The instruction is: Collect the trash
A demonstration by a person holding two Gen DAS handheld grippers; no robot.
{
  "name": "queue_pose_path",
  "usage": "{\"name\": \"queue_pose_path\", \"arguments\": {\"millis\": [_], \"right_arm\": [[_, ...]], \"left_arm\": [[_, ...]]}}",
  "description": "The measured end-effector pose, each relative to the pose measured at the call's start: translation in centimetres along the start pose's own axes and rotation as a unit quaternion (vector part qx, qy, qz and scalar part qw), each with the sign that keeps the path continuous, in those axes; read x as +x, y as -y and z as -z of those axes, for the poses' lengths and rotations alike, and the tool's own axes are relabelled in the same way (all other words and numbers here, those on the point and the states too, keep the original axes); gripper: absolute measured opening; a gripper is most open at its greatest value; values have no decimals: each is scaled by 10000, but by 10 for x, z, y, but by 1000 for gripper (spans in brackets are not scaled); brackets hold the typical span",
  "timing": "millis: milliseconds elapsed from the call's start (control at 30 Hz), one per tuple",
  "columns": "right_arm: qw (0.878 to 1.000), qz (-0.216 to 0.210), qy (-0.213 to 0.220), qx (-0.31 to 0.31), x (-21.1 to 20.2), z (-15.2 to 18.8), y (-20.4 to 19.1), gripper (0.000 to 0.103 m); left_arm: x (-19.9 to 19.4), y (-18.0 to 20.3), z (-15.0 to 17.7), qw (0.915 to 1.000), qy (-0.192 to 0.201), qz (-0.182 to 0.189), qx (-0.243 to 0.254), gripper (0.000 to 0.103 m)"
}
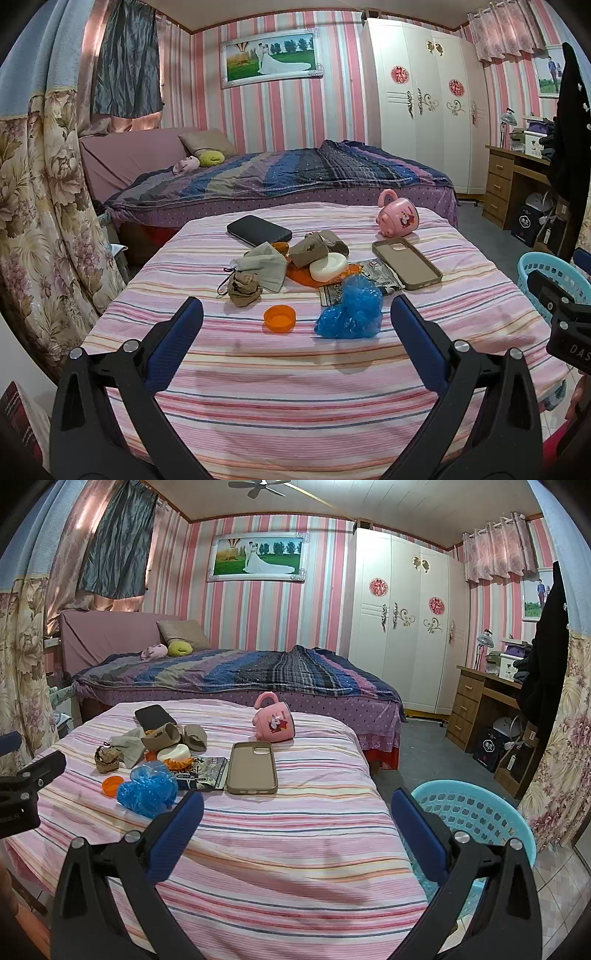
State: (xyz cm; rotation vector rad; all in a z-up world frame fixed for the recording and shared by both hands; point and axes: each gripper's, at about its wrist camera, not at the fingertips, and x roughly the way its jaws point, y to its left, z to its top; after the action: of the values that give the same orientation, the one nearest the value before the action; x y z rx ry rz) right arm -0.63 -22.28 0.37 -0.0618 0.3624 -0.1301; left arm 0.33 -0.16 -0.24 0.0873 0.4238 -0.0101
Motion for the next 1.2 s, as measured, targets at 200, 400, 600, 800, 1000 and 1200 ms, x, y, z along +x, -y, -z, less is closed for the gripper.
{"name": "queue_pose_path", "arguments": {"millis": [200,400,600,800,1000,1200], "right_arm": [[10000,2,4,1,0,0,0,99],[10000,9,23,2,0,1,0,99],[10000,12,39,6,-2,0,3,99],[10000,12,42,2,-3,0,4,99],[10000,16,36,1,-3,0,4,99],[10000,32,50,-5,-4,-1,6,99]], "left_arm": [[-1,2,0,10000,46,-49,74,98],[-1,3,0,9999,51,-56,77,98],[-1,3,1,9999,48,-44,77,98],[0,3,1,9999,42,-58,84,98],[-1,3,0,9999,55,-64,86,98],[-1,3,0,9999,64,-65,78,98]]}}
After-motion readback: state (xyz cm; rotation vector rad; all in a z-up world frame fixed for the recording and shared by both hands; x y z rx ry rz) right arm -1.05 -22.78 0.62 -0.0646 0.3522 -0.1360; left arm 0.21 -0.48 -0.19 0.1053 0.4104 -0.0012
